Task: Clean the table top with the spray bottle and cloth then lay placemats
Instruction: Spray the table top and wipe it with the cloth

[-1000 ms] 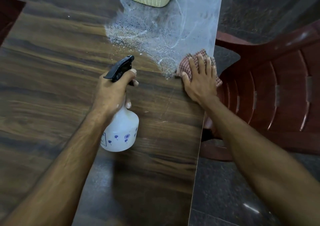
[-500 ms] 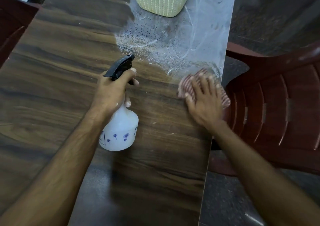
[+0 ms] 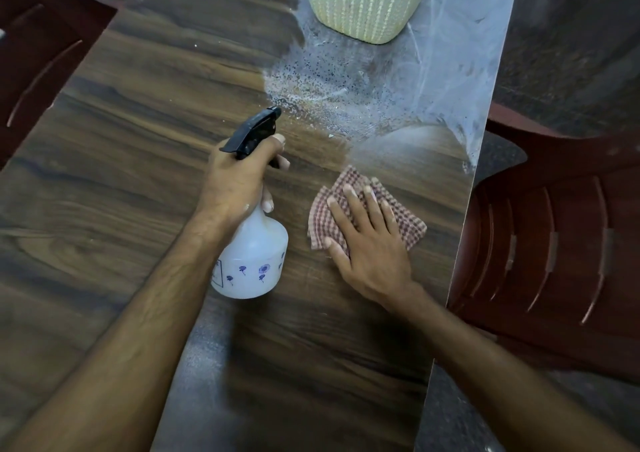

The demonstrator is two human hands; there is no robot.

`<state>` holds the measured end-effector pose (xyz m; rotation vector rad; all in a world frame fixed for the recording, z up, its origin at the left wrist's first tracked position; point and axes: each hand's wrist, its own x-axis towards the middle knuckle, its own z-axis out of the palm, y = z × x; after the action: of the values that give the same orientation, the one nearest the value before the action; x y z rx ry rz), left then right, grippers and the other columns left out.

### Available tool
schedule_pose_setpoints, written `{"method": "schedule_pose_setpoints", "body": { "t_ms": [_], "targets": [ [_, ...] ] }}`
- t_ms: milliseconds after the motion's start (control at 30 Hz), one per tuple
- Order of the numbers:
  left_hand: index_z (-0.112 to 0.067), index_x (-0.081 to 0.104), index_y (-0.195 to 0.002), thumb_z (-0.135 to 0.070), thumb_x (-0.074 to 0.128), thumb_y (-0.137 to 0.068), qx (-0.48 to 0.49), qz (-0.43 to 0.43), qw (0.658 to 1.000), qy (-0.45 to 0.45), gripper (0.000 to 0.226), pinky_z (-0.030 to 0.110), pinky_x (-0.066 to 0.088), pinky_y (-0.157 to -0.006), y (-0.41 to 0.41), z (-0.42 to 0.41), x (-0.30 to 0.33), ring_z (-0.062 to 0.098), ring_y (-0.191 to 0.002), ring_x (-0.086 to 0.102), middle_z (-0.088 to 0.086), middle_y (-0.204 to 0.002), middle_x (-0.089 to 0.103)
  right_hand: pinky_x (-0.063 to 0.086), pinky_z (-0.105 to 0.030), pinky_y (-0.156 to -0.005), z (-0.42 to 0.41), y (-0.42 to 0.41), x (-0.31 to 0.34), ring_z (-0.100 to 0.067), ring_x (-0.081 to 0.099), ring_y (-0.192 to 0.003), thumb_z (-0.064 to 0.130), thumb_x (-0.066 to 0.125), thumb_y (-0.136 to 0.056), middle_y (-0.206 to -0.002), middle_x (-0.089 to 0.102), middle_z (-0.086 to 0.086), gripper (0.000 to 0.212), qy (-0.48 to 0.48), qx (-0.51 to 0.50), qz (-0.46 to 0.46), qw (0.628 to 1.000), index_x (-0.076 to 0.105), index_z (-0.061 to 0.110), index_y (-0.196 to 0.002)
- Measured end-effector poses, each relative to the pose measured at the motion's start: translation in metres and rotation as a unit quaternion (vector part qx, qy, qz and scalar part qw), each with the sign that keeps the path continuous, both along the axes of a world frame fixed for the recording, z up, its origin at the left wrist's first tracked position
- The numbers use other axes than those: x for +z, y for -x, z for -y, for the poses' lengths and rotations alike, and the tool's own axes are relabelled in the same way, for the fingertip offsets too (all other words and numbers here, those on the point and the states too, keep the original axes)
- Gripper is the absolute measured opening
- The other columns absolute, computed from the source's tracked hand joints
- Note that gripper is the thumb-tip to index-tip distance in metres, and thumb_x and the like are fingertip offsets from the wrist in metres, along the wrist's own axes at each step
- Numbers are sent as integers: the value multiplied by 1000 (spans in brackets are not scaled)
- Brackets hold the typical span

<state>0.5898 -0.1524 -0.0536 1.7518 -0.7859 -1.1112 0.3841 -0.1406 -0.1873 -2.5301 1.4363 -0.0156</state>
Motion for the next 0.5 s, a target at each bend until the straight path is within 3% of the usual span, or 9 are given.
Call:
{"method": "schedule_pose_setpoints", "body": {
  "t_ms": [167, 267, 367, 500],
  "targets": [
    [-12, 66, -90, -28, 63, -95, 10, -14, 1000, 2, 16, 28, 37, -46, -7, -1, -3, 20, -33, 43, 5, -84, 73, 9, -50, -123, 23, -20, -5, -28, 7, -153, 58, 29, -100, -165, 18, -4, 63, 11, 36, -4, 999, 26, 29, -156],
    [-11, 66, -87, -27, 63, -94, 16, -19, 1000, 0, 18, 28, 36, -47, -10, -3, -6, 21, -33, 43, 5, -83, 73, 1, -49, -123, 79, -54, -1, -26, 0, -153, 61, 21, -100, -167, 9, -4, 65, -2, 38, -19, 999, 16, 32, -157],
    [-8, 67, -92, -30, 63, -93, 24, -11, 1000, -3, 22, 28, 37, -49, -19, -3, -5, 21, -33, 44, 4, -86, 74, -7, -48, -122, 136, -60, 5, -25, -6, -153, 63, 15, -100, -167, -3, -4, 67, -30, -10, -37, 999, 6, 32, -158],
    [-10, 67, -93, -32, 63, -93, 17, 2, 1000, 5, 23, 29, 40, -50, -31, 0, -2, 21, -34, 44, 5, -89, 75, -4, -48, -123, 140, -26, 3, -24, -5, -153, 59, 17, -101, -167, 1, -3, 65, -19, -109, -5, 994, 10, 31, -159]
  ]
}}
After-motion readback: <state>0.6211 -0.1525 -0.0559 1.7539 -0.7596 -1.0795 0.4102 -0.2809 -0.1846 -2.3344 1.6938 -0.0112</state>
